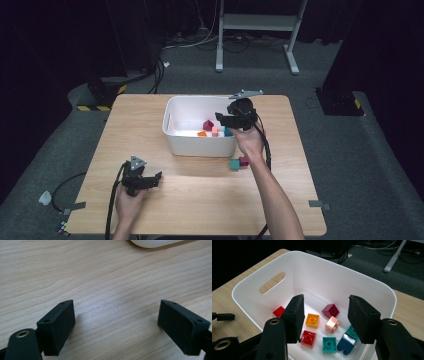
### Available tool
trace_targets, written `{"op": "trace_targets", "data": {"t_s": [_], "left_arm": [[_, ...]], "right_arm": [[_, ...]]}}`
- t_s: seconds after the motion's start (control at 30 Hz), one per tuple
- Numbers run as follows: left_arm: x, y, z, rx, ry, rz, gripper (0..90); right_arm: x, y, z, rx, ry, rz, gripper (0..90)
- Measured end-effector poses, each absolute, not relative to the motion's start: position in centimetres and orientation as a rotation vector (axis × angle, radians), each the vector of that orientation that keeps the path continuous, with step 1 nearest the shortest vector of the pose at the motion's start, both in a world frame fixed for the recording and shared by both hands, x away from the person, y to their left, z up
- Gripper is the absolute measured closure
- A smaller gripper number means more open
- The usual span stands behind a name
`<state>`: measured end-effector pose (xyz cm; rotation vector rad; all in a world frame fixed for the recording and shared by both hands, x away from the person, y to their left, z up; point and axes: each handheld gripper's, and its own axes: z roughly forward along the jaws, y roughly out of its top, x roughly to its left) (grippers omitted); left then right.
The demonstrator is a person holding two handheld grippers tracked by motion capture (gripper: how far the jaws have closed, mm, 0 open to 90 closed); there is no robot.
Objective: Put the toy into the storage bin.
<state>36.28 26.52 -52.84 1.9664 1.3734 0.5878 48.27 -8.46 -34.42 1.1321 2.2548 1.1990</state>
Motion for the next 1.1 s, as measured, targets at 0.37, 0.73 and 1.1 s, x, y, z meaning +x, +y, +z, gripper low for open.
{"op": "trace_targets", "data": {"t_s": [0.37,0.73,1.1], "left_arm": [[36.3,26.5,-52.8,1.967,1.373,0.589,14.5],[36.3,26.5,-52.8,1.966,1.373,0.589,14.5],[36.3,26.5,-52.8,1.967,1.373,0.589,14.5]], "right_arm": [[47.1,-9.7,-33.8,1.113,2.219,1.223,47.8],[46.1,-11.1,-34.4,1.114,2.198,1.224,47.3],[44.7,-13.0,-34.9,1.118,2.168,1.256,46.7]]}}
